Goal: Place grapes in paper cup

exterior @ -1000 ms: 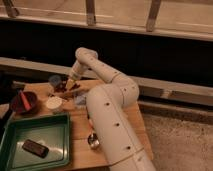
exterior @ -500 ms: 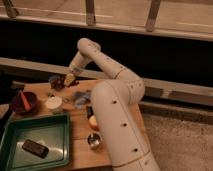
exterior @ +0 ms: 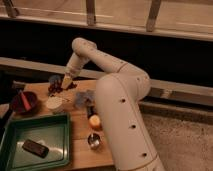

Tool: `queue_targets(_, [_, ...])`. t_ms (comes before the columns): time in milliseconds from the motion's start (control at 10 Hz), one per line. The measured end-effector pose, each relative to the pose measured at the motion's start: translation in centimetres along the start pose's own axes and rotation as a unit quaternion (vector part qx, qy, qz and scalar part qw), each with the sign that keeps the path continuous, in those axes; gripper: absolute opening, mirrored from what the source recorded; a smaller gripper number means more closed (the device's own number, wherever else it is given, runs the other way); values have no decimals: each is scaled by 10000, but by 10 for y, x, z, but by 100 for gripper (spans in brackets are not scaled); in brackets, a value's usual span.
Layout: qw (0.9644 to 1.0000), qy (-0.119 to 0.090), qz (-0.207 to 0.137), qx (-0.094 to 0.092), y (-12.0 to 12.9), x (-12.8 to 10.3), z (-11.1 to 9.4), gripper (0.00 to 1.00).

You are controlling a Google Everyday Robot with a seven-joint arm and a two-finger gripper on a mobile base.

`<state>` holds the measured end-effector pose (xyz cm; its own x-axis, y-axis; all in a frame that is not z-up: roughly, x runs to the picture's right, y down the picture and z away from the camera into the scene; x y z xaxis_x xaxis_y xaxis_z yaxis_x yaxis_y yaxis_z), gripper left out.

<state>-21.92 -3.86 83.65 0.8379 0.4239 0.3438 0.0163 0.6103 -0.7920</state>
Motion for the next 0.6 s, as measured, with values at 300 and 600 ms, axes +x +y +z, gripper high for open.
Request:
queue_targets(300, [9999, 17, -37, 95, 5, -4, -9, 0])
queue_targets(600, [9999, -15, -146, -11, 19, -17, -5, 0])
